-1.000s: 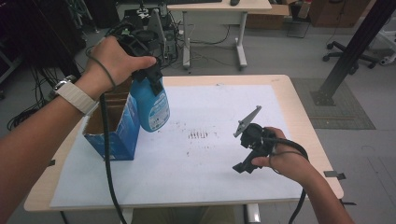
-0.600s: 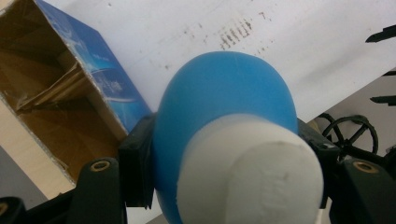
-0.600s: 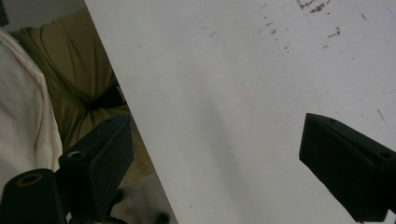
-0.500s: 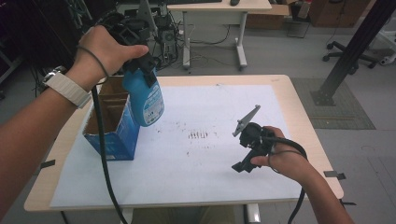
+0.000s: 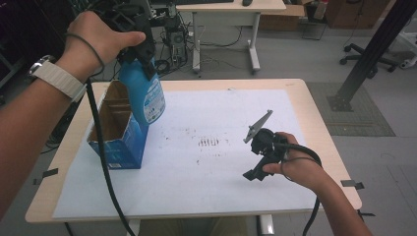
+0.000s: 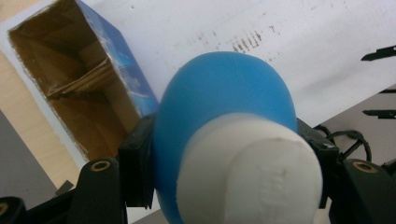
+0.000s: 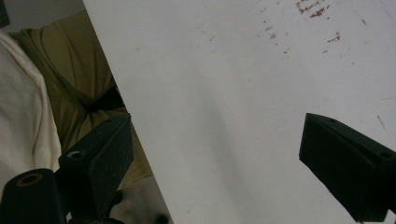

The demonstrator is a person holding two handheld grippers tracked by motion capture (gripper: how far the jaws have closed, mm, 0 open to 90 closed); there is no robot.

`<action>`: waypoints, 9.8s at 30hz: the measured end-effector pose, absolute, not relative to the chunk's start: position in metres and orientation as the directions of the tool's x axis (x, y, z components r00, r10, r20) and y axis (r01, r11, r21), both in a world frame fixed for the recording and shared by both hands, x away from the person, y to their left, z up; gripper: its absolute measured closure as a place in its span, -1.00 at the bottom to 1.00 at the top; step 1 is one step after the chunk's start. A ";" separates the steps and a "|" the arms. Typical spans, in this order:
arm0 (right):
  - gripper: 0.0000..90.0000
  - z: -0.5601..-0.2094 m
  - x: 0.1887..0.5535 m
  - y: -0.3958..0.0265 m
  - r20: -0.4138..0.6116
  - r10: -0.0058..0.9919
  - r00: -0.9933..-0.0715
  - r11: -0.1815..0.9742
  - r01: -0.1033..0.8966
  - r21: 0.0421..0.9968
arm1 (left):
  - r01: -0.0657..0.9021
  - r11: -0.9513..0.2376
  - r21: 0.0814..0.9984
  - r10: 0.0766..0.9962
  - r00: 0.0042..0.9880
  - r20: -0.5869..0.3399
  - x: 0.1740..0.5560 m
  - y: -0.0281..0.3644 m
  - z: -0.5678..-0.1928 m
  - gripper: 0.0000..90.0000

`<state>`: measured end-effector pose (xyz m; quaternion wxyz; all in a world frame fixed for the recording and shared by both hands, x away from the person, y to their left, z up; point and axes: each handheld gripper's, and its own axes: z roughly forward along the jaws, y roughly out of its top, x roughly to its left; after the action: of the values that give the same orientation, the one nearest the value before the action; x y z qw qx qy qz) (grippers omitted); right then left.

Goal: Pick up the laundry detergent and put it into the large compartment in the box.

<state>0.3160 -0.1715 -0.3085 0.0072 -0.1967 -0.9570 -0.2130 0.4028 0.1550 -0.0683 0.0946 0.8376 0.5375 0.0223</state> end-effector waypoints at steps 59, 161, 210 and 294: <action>-0.77 -0.311 0.320 -0.165 0.103 0.360 -0.927 0.837 0.370 0.403 | 0.983 -0.091 0.162 0.993 0.103 -0.064 0.421 0.237 -0.071 -0.18; -0.77 -0.315 0.316 -0.168 0.113 0.374 -0.921 0.831 0.387 0.399 | 0.994 -0.051 0.100 0.998 0.055 -0.041 0.436 0.265 -0.243 -0.17; -0.77 -0.318 0.314 -0.171 0.119 0.383 -0.916 0.829 0.397 0.393 | 0.993 -0.064 0.103 0.997 0.068 -0.036 0.436 0.274 -0.277 -0.18; -0.77 -0.321 0.313 -0.162 0.127 0.367 -0.922 0.840 0.387 0.381 | 0.984 -0.118 0.135 0.990 0.127 -0.058 0.432 0.272 -0.257 -0.67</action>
<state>0.3134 -0.1625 -0.3212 0.0244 -0.1966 -0.9587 -0.2039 0.4325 0.2725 -0.2571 0.0703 0.7474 0.6602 0.0231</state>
